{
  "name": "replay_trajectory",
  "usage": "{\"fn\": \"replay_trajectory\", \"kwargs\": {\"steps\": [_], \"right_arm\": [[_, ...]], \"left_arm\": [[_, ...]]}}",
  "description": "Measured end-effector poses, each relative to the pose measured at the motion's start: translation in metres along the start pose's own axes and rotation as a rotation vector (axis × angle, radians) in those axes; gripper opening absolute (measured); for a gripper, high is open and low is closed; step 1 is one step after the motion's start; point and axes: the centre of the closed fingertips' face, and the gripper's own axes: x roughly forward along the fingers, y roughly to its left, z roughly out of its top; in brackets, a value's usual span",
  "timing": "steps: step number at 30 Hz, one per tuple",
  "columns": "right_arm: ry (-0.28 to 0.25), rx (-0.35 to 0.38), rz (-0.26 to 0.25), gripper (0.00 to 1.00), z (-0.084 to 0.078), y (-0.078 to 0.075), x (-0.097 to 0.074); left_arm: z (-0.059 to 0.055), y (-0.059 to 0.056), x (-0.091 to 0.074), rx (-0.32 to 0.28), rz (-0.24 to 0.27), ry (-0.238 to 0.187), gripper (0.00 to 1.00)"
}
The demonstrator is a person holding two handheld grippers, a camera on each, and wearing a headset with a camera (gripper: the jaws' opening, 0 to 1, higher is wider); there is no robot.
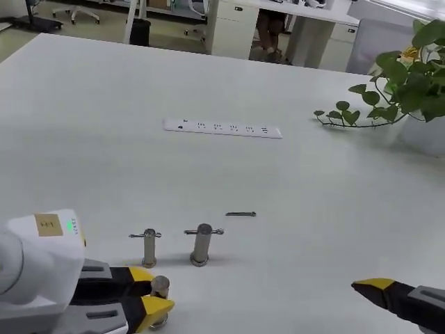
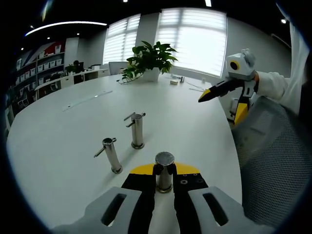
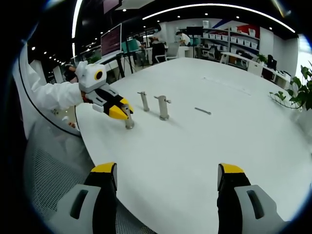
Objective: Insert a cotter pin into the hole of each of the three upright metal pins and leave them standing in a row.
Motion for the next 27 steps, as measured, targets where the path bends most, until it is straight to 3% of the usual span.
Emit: {"fn": "replay_trajectory", "kwargs": {"steps": [13,17,24,27], "right_arm": [[-0.002,0.007,0.000,0.82,0.0009,0.0008,-0.0008],[0.004,0.004,0.002,0.82,0.0000,0.0017,0.0000],[0.000,-0.002,0.012,0.83,0.0027,0.0047,0.0015],[0.001,-0.003,0.014,0.82,0.0029,0.0052,0.0015]], "left_arm": [[-0.0006,0.0000,-0.0016,0.006,0.000,-0.028,0.10],[-0.0011,-0.0002,-0.0026,-0.025,0.000,-0.036,0.10],[-0.0027,-0.0054,-0.0019,0.025,-0.010,-0.033,0.11],[-0.0024,-0.0039,-0.0022,0.019,-0.005,-0.039,0.11]]}}
